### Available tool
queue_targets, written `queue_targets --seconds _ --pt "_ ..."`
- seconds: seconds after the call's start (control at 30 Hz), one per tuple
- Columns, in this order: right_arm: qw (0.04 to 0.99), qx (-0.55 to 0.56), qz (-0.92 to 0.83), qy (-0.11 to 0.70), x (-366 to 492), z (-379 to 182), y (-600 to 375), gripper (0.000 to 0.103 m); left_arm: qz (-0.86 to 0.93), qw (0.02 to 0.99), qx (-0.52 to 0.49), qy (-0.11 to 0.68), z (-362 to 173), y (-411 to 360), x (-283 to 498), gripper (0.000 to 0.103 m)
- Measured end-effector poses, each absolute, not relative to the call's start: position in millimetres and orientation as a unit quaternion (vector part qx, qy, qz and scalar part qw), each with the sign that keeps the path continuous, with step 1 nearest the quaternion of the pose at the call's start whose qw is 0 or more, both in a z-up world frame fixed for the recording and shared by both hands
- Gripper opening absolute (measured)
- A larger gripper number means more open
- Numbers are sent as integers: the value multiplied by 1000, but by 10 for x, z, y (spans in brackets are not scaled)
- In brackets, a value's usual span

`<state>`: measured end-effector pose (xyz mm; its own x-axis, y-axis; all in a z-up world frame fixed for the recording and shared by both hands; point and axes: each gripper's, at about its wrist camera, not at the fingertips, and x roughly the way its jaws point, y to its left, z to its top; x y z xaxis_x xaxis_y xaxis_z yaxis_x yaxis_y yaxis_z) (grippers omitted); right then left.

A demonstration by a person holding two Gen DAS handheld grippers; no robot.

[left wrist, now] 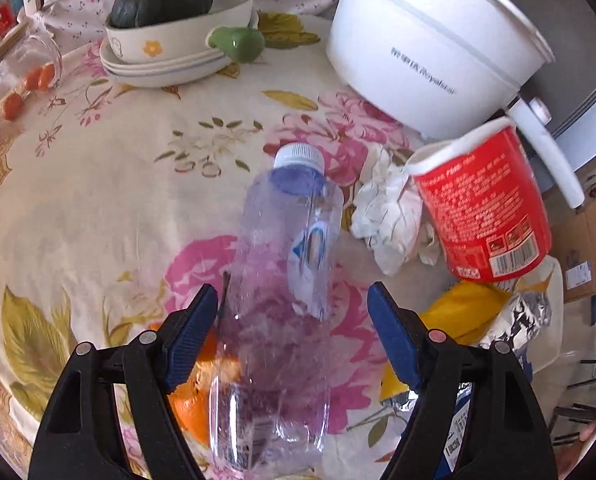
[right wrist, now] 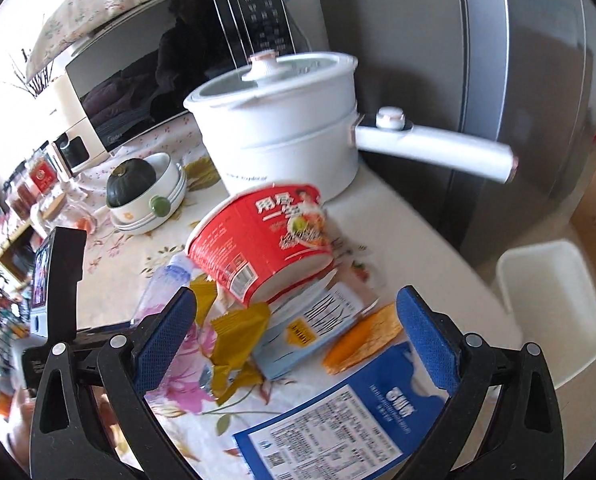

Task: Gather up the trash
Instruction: 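Grasp the clear plastic bottle with the left tool while the right tool grasps the yellow wrapper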

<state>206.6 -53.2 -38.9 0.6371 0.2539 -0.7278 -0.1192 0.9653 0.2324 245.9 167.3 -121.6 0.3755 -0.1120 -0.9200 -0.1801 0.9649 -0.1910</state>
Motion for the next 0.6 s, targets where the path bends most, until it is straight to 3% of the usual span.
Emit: queue_targets --seconds 0.03,0.07,0.33,0.6 --pt "897 85 107 420 2078 -414 -520 96 15 824 -134 551 -1211 1685 2440 52" --pt "894 87 109 426 2092 -442 -505 96 8 824 -135 551 -1221 1685 2432 47" --pt "876 79 131 457 2106 -600 -302 96 -13 851 -176 495 -1059 1827 2112 45" --pt "866 68 130 478 2196 -849 -82 94 -39 897 -247 364 -422 2179 1513 45"
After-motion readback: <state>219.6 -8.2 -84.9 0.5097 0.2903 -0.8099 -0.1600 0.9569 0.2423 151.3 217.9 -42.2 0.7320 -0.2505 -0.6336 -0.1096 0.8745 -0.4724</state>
